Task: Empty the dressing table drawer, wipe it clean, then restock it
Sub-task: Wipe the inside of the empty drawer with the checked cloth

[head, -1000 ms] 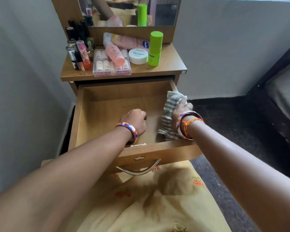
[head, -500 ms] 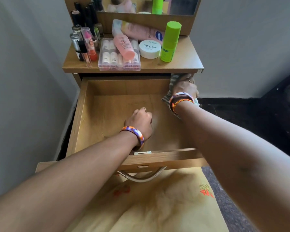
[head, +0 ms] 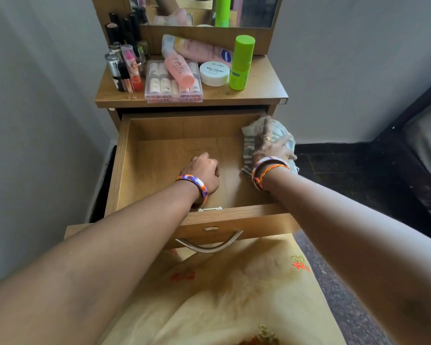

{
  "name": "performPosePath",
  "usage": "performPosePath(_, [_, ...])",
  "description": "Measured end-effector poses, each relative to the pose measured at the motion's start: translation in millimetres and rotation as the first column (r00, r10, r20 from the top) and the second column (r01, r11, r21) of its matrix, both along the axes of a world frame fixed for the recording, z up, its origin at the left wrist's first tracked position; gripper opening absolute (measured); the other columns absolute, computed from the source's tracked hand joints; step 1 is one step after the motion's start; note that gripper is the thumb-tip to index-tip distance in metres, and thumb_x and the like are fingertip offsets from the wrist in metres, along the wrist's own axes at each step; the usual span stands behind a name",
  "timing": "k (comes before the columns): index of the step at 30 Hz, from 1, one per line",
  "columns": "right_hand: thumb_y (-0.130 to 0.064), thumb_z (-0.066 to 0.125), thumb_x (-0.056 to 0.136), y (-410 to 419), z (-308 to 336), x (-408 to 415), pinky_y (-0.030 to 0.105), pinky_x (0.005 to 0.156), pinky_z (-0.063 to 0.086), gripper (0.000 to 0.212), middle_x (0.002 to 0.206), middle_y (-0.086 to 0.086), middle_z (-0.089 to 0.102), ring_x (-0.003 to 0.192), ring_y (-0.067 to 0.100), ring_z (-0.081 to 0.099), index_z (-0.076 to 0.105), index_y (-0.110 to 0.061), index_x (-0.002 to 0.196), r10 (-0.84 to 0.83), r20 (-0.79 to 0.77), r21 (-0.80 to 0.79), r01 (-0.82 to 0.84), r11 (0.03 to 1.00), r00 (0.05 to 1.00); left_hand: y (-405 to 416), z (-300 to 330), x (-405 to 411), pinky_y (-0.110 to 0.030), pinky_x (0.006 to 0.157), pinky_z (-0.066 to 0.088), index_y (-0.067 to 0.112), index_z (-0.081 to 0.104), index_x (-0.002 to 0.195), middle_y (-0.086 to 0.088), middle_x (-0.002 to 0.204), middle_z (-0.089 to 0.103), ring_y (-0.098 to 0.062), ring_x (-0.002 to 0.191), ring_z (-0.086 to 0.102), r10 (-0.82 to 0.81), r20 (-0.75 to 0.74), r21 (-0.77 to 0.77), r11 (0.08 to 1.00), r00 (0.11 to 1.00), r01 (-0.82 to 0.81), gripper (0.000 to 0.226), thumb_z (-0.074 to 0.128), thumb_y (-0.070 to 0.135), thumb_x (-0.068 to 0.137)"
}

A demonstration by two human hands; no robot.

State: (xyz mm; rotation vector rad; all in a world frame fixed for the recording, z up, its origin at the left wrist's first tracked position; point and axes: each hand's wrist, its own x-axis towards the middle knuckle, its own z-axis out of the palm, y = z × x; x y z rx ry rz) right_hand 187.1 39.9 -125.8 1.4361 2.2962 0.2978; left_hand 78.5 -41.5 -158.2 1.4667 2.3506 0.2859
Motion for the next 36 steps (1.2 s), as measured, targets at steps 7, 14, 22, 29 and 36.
performPosePath(7, [-0.033,0.039,0.097,-33.5,13.0,1.5,0.056,0.115,0.015,0.061,0.158,0.01,0.01,0.146,0.036,0.002,0.015,-0.016,0.149,0.136,0.376,-0.074,-0.116,0.99,0.917,-3.7,1.9,-7.9,-0.042,0.093,0.05,0.01,0.071,0.094,-0.012,0.115,0.057,-0.031,0.116,0.05,0.088,-0.021,0.083,0.993,0.996,-0.086,0.023,0.05,0.006,0.083])
performPosePath(14, [-0.003,0.054,0.086,-58.3,44.0,-20.0,0.036,0.088,0.05,0.032,0.097,0.009,0.051,0.102,0.029,0.057,0.057,-0.004,0.118,0.348,0.154,-0.359,-0.276,0.891,0.925,-21.8,19.7,-32.5,-0.041,0.095,0.044,0.006,0.067,0.104,-0.015,0.119,0.056,-0.032,0.116,0.047,0.274,-0.179,0.241,0.943,0.945,-0.228,0.024,0.05,0.013,0.088])
performPosePath(22, [-0.007,0.049,0.091,9.5,31.2,-6.3,0.017,0.068,0.049,0.027,0.08,0.007,0.048,0.091,0.023,0.05,0.055,0.001,0.116,-0.522,-0.609,-0.568,0.131,0.813,0.597,-56.9,33.0,-77.6,-0.045,0.104,0.03,0.002,0.056,0.118,-0.022,0.135,0.045,-0.038,0.127,0.034,0.52,-0.374,0.284,0.853,0.768,-0.439,0.038,0.057,0.012,0.081])
performPosePath(29, [-0.032,0.054,0.077,-1.0,4.2,-76.7,0.039,0.101,0.036,0.078,0.133,0.018,0.042,0.121,0.033,0.047,0.021,-0.01,0.144,-0.653,-0.752,-0.639,0.146,0.755,0.086,-56.8,25.7,-86.1,-0.047,0.098,0.043,-0.003,0.034,0.133,-0.024,0.136,0.046,-0.042,0.121,0.05,0.669,0.058,0.092,0.736,0.741,-0.671,0.048,0.049,0.01,0.088])
performPosePath(36, [-0.041,0.044,0.091,-64.1,-18.1,-169.0,0.042,0.102,0.041,0.06,0.123,0.02,0.049,0.112,0.03,0.052,0.034,-0.002,0.135,-0.519,-0.709,-0.669,-0.222,0.709,0.476,-54.5,21.9,-85.5,-0.045,0.093,0.045,-0.004,0.04,0.128,-0.023,0.13,0.052,-0.039,0.119,0.053,0.67,-0.046,0.117,0.74,0.74,-0.663,0.037,0.043,0.015,0.096])
